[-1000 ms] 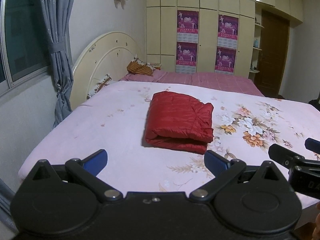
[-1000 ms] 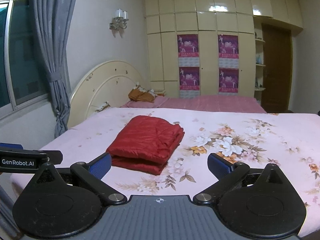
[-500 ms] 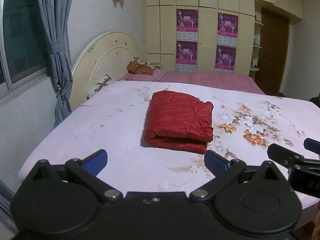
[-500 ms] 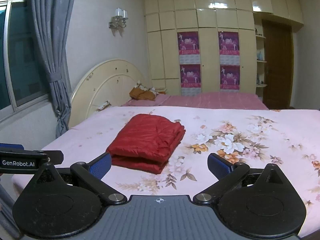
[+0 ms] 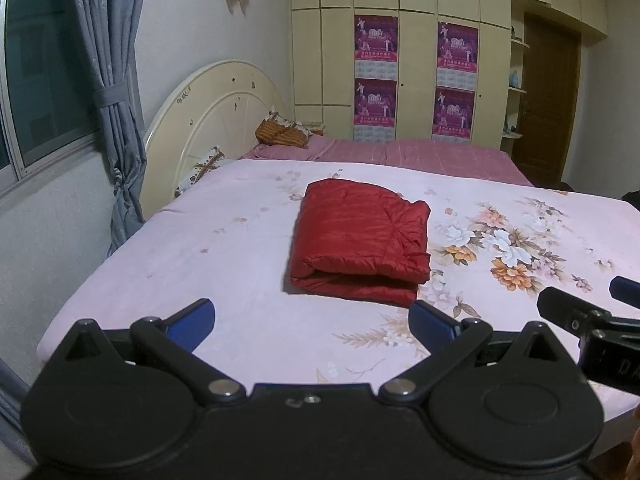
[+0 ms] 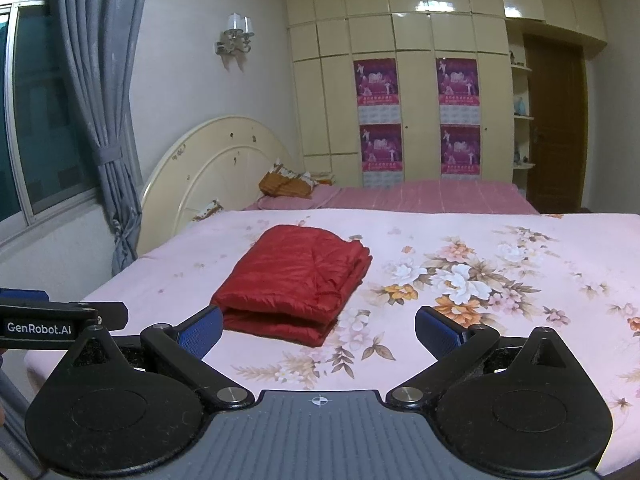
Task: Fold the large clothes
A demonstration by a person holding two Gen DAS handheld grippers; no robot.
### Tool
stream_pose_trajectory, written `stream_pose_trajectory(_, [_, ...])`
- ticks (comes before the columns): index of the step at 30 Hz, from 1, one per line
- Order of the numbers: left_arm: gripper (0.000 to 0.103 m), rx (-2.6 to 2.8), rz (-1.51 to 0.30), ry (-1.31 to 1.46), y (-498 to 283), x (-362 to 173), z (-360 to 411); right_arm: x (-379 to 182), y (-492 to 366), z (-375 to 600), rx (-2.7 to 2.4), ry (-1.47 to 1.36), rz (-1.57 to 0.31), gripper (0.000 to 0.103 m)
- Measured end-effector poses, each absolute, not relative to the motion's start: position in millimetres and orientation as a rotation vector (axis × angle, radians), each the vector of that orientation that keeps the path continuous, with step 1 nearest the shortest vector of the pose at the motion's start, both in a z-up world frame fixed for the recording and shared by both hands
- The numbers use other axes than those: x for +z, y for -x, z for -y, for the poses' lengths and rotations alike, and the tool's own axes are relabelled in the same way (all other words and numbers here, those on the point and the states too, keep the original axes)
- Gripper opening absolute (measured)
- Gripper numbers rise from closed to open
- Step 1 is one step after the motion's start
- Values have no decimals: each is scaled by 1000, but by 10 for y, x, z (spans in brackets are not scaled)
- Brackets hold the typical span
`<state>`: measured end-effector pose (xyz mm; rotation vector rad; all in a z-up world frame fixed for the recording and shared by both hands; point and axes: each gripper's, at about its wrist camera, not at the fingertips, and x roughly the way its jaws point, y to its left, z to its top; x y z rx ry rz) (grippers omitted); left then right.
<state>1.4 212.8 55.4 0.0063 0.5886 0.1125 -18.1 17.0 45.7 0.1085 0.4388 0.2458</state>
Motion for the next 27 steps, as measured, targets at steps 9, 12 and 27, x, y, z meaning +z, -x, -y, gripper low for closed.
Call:
stream_pose_trajectory(9, [103, 111, -602, -7, -80, 514, -2165, 426, 136, -197, 250, -108, -451, 101])
stream_pose_trajectory(12, [103, 109, -606, -12, -115, 499, -2166, 411, 111, -205, 250, -107, -456, 101])
stream_pose_trajectory(27, [103, 62, -641, -3, -722, 296, -2196, 157, -287, -72, 183, -131, -531, 101])
